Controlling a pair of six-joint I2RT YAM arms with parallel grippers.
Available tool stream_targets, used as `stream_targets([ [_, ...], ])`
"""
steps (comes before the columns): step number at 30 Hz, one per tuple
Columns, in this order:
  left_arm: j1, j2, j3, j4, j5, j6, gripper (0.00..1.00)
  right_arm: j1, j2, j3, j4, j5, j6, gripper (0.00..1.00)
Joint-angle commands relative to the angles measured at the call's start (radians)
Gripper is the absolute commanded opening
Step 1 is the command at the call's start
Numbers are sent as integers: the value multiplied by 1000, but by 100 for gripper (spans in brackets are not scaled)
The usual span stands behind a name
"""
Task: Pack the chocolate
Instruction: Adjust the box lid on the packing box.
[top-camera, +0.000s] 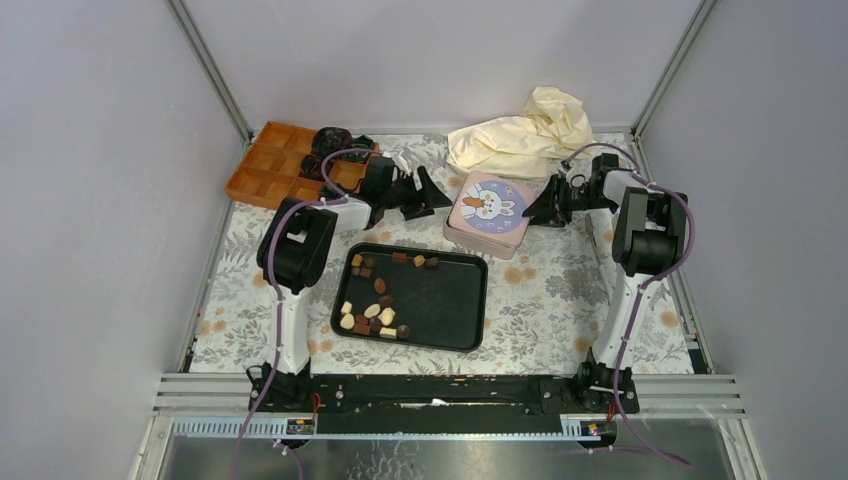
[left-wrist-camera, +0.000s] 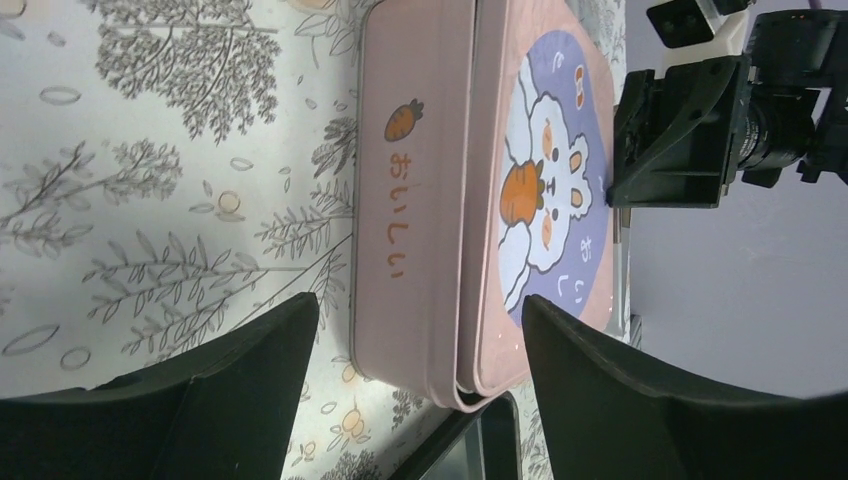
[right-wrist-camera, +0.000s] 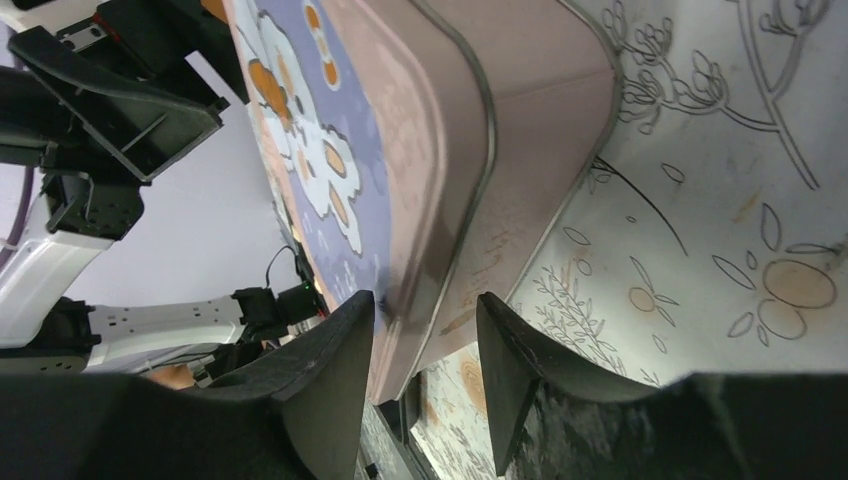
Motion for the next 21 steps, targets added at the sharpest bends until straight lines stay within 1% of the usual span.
stream_targets([
  [1,-13,48,70,7,40,18,82,-2,1,11,44,-101,34,48],
  [6,-27,89,110,-19,43,19,79,-4,-34,-14,83,-169,56,45],
  [10,-28,96,116,-22,42,20,77,-11,-81,-47,135,-208,107,42],
  [16,-30,103,131,-13,54,12,76,-11,-132,-73,176,-223,157,39],
  [21,-30,102,131,1,67,9,76,-11,-150,-88,185,-224,170,39],
])
